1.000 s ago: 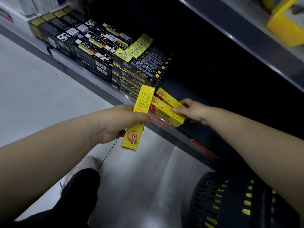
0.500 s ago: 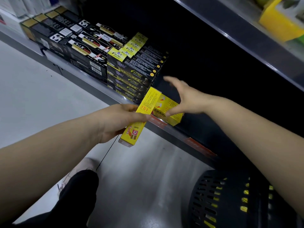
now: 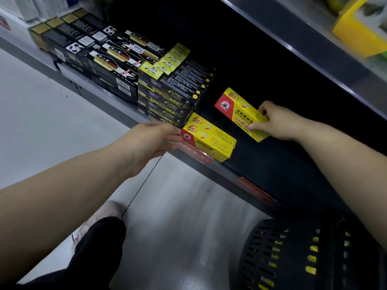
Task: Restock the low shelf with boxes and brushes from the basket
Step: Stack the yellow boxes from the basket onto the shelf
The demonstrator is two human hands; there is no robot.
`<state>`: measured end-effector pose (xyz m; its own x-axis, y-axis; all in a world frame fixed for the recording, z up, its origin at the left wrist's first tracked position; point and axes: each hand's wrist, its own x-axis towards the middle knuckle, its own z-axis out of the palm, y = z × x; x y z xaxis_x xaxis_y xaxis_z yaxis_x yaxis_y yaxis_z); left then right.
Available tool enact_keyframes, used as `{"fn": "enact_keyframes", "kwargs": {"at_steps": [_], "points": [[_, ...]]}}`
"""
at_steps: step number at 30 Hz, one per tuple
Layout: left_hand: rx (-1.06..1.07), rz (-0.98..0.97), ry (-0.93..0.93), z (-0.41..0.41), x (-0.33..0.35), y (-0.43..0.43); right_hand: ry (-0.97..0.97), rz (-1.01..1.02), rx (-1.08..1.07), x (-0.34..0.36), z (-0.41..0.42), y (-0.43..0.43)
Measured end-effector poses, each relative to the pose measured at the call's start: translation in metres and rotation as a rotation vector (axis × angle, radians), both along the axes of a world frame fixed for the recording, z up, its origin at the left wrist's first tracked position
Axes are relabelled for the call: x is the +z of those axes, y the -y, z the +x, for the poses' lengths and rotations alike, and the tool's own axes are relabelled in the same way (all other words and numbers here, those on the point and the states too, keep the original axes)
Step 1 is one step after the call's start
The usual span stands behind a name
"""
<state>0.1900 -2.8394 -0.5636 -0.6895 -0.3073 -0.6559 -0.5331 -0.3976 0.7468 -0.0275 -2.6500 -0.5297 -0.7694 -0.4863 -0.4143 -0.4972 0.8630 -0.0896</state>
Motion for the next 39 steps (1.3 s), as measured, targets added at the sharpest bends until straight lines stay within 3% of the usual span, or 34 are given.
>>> {"fn": "enact_keyframes", "kwargs": {"at_steps": [4, 10, 16, 20, 25, 28, 31, 34, 39], "points": [[-0.021, -0.024, -0.001, -0.003, 0.0, -0.005, -0.057, 0.046, 0.002, -0.037, -0.007, 0.02], [-0.016, -0.037, -0.005, -0.005, 0.003, -0.008, 0.039, 0.105, 0.095, -0.078, 0.007, 0.04], [-0.11, -0.066, -0.04, -0.007, 0.019, -0.024, 0.046, 0.144, 0.152, -0.051, 0.014, 0.035], [-0.298, -0.171, -0.104, -0.009, 0.046, -0.047, 0.16, -0.171, 0.082, 0.022, 0.033, 0.016], [-0.667, -0.386, -0.226, -0.016, 0.096, -0.109, 0.327, -0.571, -0.01, 0.104, 0.094, -0.069], [-0.85, -0.617, -0.359, -0.017, 0.132, -0.146, 0.504, -0.821, -0.17, 0.132, 0.132, -0.135], [-0.923, -0.734, -0.471, -0.01, 0.163, -0.185, 0.491, -0.932, -0.338, 0.134, 0.158, -0.202], [-1.013, -0.697, -0.518, 0.003, 0.173, -0.227, 0.396, -0.838, -0.444, 0.11, 0.176, -0.266], [-1.091, -0.61, -0.524, 0.032, 0.145, -0.284, 0.278, -0.2, -0.376, 0.039, 0.205, -0.352]]}}
